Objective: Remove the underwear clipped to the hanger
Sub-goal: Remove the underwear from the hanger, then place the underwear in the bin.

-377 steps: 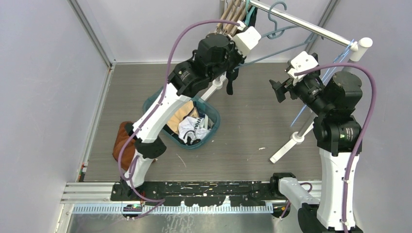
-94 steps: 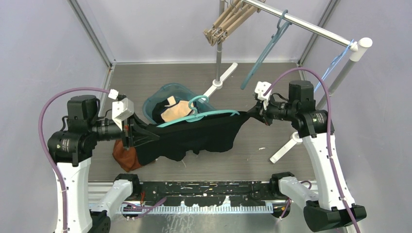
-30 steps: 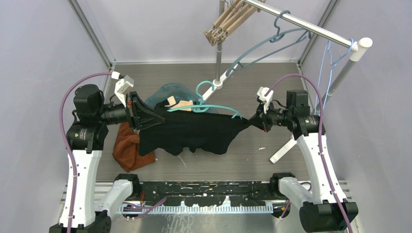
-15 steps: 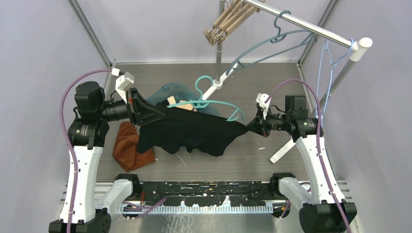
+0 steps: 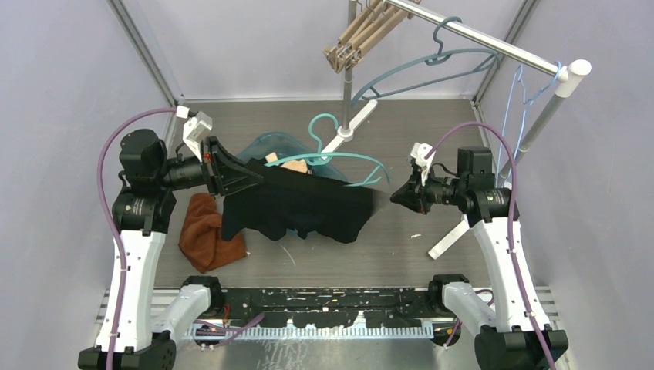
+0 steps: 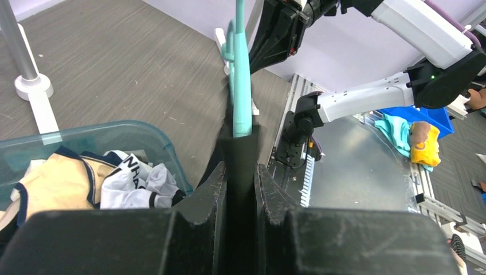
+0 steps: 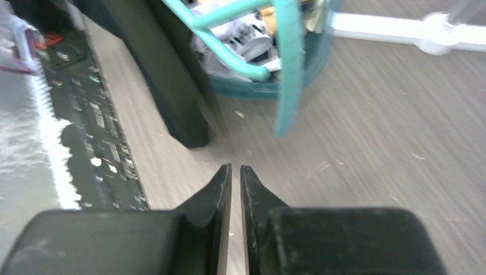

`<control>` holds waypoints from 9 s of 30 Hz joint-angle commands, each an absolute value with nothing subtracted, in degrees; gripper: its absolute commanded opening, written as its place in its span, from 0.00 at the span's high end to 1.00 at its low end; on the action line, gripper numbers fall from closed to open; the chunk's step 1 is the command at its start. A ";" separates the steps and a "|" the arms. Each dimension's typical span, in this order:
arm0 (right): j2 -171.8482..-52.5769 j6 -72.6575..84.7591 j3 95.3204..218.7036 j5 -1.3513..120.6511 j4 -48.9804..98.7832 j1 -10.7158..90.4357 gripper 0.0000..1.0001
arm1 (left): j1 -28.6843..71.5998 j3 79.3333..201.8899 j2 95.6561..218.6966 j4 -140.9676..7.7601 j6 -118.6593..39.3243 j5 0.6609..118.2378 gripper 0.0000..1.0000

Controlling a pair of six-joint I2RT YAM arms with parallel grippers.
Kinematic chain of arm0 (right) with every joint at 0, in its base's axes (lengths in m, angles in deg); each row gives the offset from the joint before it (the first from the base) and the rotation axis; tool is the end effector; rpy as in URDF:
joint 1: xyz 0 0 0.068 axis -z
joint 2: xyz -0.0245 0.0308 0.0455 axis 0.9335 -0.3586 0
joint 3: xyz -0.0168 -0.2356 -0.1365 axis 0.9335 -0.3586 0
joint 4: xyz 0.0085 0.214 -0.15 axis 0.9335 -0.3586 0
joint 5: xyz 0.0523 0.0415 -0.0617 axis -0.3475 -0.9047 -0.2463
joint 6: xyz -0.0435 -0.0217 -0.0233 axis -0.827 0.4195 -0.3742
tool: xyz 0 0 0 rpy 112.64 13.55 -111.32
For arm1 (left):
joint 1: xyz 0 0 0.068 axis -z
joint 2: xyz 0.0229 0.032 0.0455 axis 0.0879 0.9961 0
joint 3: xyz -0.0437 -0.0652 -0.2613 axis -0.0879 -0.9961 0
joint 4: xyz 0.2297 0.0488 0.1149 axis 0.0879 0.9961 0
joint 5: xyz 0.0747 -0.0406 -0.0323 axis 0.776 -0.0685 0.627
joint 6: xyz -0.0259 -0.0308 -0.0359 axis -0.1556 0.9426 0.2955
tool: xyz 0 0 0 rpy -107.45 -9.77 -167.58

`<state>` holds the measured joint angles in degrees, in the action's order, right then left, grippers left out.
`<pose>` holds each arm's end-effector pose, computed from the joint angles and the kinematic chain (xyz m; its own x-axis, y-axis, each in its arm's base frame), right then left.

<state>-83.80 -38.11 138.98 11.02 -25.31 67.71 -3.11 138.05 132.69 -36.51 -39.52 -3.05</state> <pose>0.1634 0.0332 0.3370 -0.2119 -0.3416 -0.9157 -0.9054 0.4214 0.0522 0.1498 -0.0387 0.4400 -0.3497 -0.0551 -0.9352 0.8898 0.2929 -0.3500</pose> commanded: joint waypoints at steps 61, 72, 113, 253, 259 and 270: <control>-84.22 -28.44 150.59 7.87 -14.67 53.35 0.99 | 7.97 135.58 136.83 -45.30 -43.10 -6.95 0.51; -81.76 -27.22 147.72 10.10 -13.61 57.34 0.99 | 7.72 140.84 135.23 -29.79 -57.76 1.19 0.15; -80.96 -24.44 156.57 9.16 -17.56 61.52 0.99 | 7.45 130.26 131.71 -27.41 -67.26 13.09 0.43; -79.70 -37.55 151.58 0.32 -26.76 66.64 0.99 | 8.54 141.65 177.55 -32.17 -62.24 33.62 0.03; -80.99 -37.33 152.03 0.32 -26.61 66.59 0.99 | 8.52 142.18 183.93 -31.86 -64.47 45.37 0.01; -85.02 -40.36 156.43 2.74 -31.15 63.41 0.99 | 6.05 140.70 173.99 -35.32 -66.55 48.64 0.02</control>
<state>-84.34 -38.63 152.47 1.95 -30.27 65.33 8.11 140.36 181.84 -32.49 -64.59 46.45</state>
